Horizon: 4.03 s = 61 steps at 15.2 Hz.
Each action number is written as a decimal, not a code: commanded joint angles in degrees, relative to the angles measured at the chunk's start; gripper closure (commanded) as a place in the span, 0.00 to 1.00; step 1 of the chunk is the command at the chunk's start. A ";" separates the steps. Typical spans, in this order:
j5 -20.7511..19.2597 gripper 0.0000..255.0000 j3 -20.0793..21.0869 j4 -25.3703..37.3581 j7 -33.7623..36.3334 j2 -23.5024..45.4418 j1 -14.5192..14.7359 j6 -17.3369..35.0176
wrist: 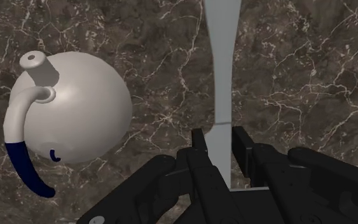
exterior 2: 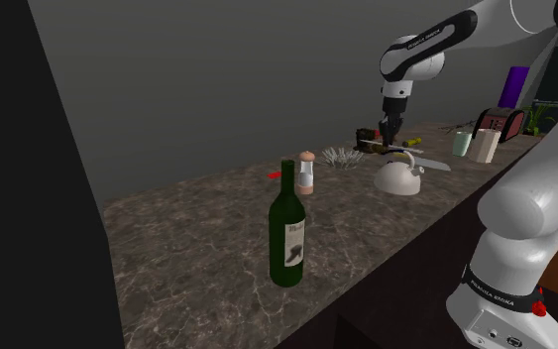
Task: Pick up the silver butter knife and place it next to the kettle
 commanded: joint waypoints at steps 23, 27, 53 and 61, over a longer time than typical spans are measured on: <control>0.81 1.00 -2.62 -10.17 -3.27 7.15 -0.85 17.25; 1.36 1.00 -2.81 -11.54 -3.68 9.14 -0.79 20.56; 6.98 1.00 -2.60 -15.16 -7.70 21.91 -0.76 36.45; 5.93 0.00 -2.87 -14.99 -6.94 20.01 -0.61 34.46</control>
